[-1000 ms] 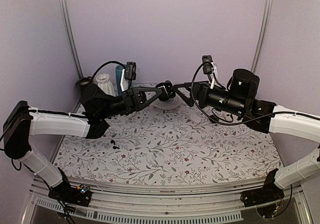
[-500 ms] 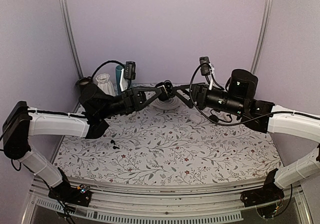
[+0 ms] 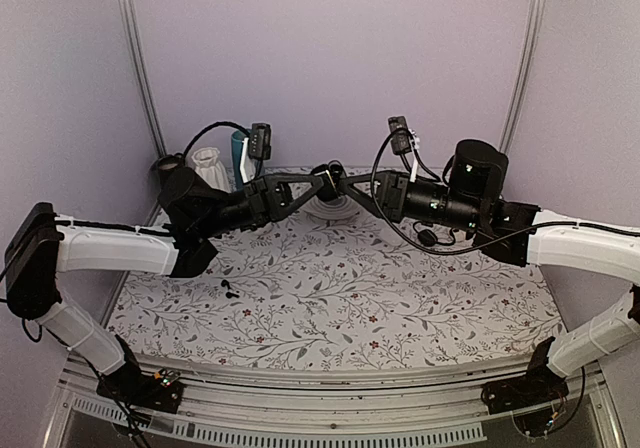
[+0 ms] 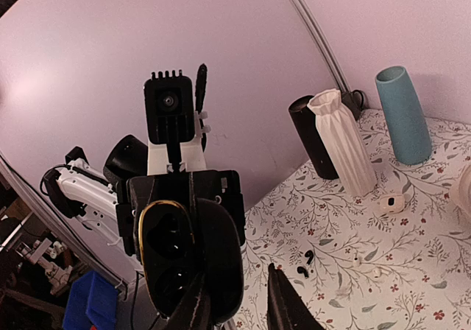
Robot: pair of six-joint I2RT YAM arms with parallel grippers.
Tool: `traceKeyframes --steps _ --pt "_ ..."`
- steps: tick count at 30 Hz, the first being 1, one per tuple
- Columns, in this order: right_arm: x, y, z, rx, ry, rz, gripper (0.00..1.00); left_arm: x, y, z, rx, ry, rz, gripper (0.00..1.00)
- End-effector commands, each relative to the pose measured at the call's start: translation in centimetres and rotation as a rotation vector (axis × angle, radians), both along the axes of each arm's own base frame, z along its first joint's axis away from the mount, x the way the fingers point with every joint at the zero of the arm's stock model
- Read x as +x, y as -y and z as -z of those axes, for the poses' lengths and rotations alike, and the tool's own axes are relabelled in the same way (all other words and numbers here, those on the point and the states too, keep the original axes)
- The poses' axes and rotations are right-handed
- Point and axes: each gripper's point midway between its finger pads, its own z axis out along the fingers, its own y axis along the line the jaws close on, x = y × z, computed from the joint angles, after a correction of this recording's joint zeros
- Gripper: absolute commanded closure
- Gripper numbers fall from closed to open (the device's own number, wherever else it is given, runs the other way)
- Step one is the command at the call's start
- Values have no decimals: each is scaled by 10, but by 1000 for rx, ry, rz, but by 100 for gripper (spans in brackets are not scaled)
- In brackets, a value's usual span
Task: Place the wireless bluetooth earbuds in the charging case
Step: Pass from the left arm to the right, then move the earbuds to the center of the board.
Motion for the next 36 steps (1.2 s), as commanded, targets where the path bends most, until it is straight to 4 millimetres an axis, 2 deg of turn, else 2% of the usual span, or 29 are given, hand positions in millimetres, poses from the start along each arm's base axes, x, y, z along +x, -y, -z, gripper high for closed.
traceKeyframes --steps 1,5,9,14,15,18,20,21,22,29,36 --pt "-4 -6 -13 38 6 -33 82 -9 -4 -12 -29 41 3 100" --pt "-5 -5 -14 44 3 -37 95 -9 -2 -12 -24 45 5 100" --pt "-4 -2 -17 36 15 -22 96 -9 0 -10 -7 55 8 100" --pt "-1 4 -24 -40 75 18 97 -10 3 -1 85 93 -2 64" --pt "-1 5 -24 -68 81 24 96 -10 3 0 104 106 -9 59" --pt "1 8 -21 -158 123 31 97 -13 1 2 169 165 -28 53" --pt "0 9 -19 -209 151 24 97 -16 0 3 217 216 -18 50" --pt "0 10 -12 -244 155 21 97 -17 1 7 251 236 -9 49" --pt "0 10 -20 -257 186 19 97 -20 2 8 280 281 5 48" --pt "-13 14 -15 -376 268 -56 97 -24 4 26 468 359 57 47" --pt "-23 13 -13 -450 340 -97 97 -29 7 31 528 392 124 48"
